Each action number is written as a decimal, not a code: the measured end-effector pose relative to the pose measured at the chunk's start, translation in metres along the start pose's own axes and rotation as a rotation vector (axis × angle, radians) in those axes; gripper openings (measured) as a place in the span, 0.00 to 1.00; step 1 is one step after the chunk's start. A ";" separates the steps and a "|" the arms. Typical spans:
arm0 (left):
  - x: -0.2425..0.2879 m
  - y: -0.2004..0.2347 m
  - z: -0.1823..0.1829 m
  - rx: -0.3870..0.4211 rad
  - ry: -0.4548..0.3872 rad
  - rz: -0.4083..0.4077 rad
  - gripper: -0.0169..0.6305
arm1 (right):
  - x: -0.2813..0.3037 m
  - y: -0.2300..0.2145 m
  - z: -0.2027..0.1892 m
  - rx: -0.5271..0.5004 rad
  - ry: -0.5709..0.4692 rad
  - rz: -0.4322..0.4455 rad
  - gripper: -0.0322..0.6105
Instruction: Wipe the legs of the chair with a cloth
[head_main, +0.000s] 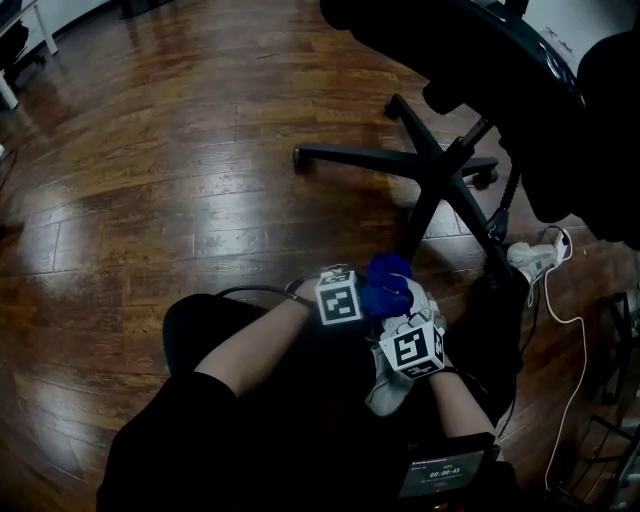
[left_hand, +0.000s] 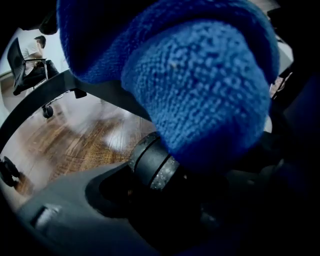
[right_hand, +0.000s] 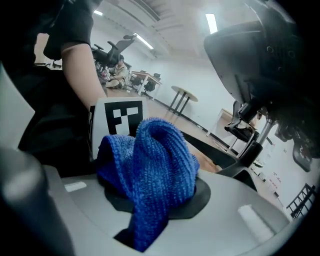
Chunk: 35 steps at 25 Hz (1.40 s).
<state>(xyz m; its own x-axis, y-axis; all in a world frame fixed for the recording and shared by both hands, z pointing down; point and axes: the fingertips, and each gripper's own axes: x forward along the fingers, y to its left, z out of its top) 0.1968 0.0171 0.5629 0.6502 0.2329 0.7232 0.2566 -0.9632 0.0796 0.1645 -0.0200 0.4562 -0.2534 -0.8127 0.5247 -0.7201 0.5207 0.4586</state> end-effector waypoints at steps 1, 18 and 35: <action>0.000 0.000 0.000 -0.001 0.002 0.000 0.58 | 0.001 0.000 0.000 -0.006 0.002 -0.002 0.20; -0.003 -0.004 0.000 0.028 0.015 -0.061 0.58 | 0.079 -0.208 -0.009 0.094 0.094 -0.258 0.20; -0.002 -0.002 0.000 0.015 0.012 -0.043 0.58 | 0.023 -0.063 -0.002 0.034 0.013 -0.094 0.20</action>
<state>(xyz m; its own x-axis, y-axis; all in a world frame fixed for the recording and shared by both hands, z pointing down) 0.1949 0.0189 0.5608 0.6301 0.2723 0.7272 0.2947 -0.9503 0.1005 0.2056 -0.0706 0.4406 -0.1755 -0.8540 0.4898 -0.7618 0.4330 0.4819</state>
